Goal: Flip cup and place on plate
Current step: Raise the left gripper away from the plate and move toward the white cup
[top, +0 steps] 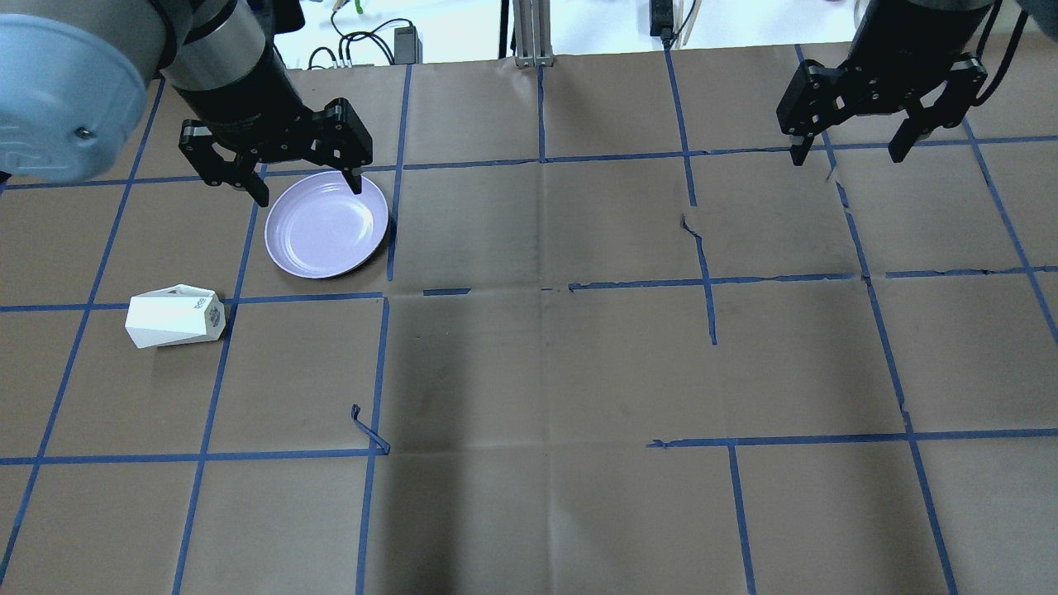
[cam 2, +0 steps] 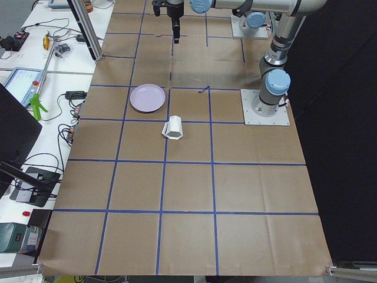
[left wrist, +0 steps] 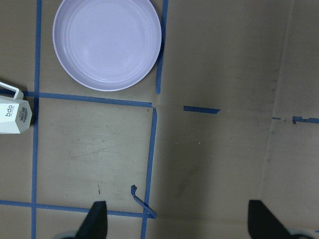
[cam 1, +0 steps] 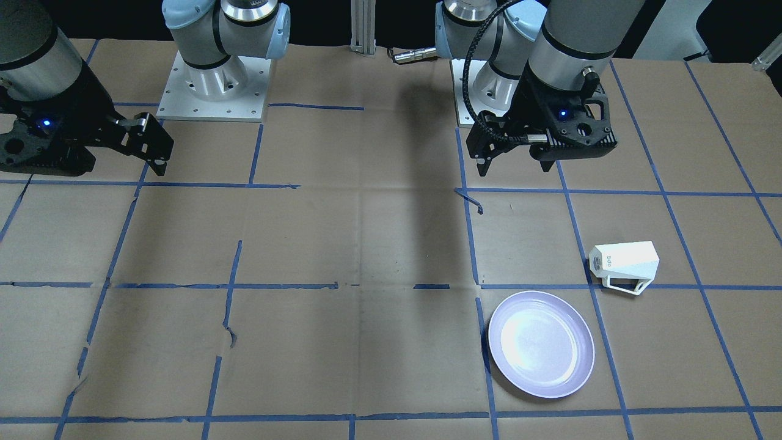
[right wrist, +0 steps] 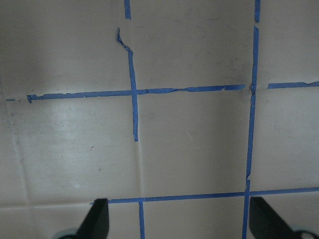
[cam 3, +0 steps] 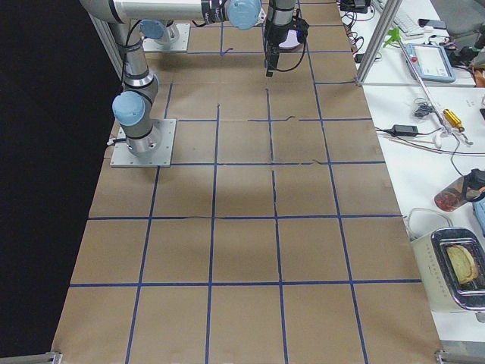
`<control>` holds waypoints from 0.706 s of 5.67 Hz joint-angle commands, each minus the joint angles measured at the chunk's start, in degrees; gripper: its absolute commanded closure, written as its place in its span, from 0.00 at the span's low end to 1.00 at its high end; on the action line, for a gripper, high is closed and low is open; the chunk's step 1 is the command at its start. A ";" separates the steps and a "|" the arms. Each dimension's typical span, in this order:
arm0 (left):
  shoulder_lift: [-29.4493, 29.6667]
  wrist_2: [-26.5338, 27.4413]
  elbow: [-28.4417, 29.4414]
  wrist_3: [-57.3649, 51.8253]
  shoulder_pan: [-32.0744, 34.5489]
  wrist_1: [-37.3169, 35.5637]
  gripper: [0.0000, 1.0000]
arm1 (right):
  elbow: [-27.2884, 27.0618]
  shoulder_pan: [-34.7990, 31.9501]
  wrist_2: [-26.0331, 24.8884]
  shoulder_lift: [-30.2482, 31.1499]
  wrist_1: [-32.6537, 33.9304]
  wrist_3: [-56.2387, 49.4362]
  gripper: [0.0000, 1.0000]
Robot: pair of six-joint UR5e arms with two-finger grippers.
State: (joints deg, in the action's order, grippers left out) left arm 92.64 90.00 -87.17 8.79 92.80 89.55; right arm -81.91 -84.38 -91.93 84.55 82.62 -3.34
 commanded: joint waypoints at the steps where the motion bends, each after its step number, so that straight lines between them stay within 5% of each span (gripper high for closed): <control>1: -1.48 0.09 -0.89 0.09 -0.25 0.54 0.01 | 0.00 0.00 0.00 0.00 0.00 0.00 0.00; 4: -0.63 0.71 0.14 -4.70 -6.09 1.07 0.01 | 0.00 0.00 0.00 0.00 0.00 0.00 0.00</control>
State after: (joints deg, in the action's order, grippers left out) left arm 91.22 91.08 -87.86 7.18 90.27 90.92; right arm -81.91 -84.38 -91.93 84.55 82.62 -3.34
